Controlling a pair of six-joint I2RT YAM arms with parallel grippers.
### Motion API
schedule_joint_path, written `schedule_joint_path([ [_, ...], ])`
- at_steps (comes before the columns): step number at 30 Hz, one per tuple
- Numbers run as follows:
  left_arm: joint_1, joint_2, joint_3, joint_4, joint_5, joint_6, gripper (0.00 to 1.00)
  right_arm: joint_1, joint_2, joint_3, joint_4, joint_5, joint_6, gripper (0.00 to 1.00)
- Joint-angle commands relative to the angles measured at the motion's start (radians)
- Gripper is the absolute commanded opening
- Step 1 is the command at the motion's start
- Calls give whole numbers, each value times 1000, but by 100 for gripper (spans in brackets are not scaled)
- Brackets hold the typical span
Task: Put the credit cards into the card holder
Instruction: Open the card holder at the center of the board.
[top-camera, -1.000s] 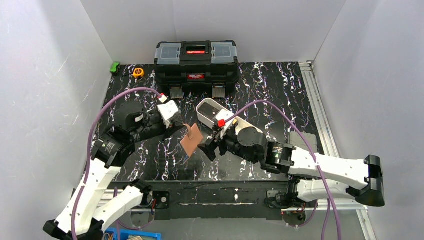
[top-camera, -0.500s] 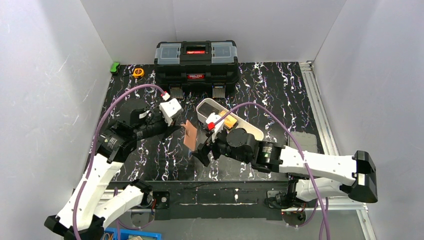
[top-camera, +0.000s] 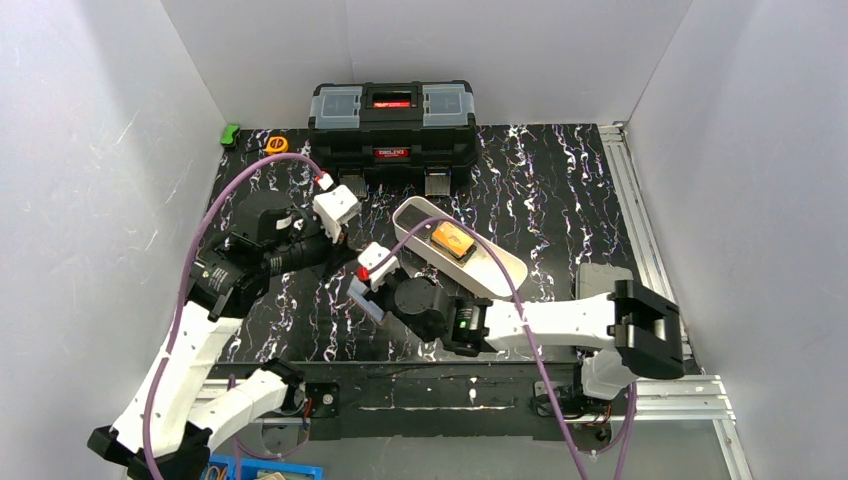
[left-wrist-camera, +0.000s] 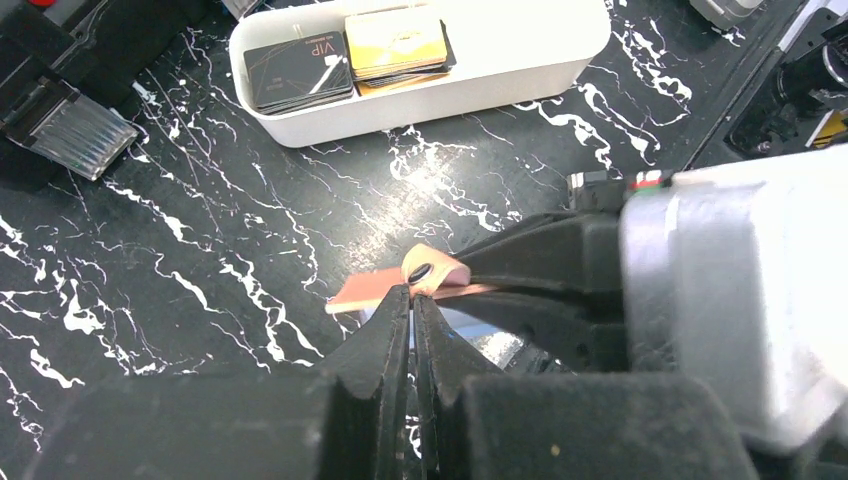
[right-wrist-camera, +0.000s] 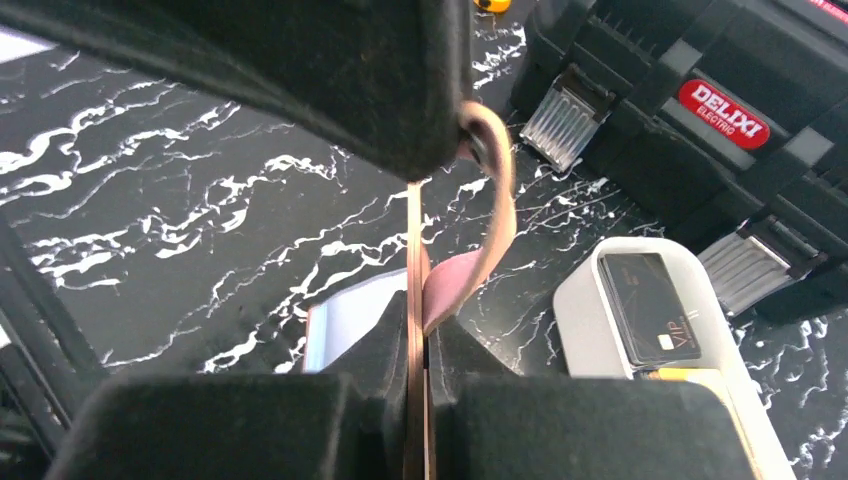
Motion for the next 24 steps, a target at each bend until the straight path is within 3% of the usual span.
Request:
schedule_joint_path([
  [1, 4, 1, 48, -45, 17, 2, 13, -3, -173, -52, 12, -77, 72, 1],
  [5, 4, 27, 60, -79, -27, -9, 64, -64, -271, -70, -198, -397, 171, 1],
  [7, 4, 47, 62, -103, -45, -2, 80, -112, -307, -92, -251, -537, 207, 1],
  [10, 4, 43, 39, -107, -17, 7, 86, -174, -342, -122, -275, -701, 232, 1],
  [15, 6, -46, -40, -33, 200, 14, 96, -201, -337, -81, -354, -854, 188, 1],
  [20, 7, -54, -38, -93, 364, 112, 98, -233, -288, -7, -458, -1042, 153, 1],
  [24, 9, -71, -47, -140, 366, 170, 98, -288, -193, 64, -558, -1229, 129, 1],
])
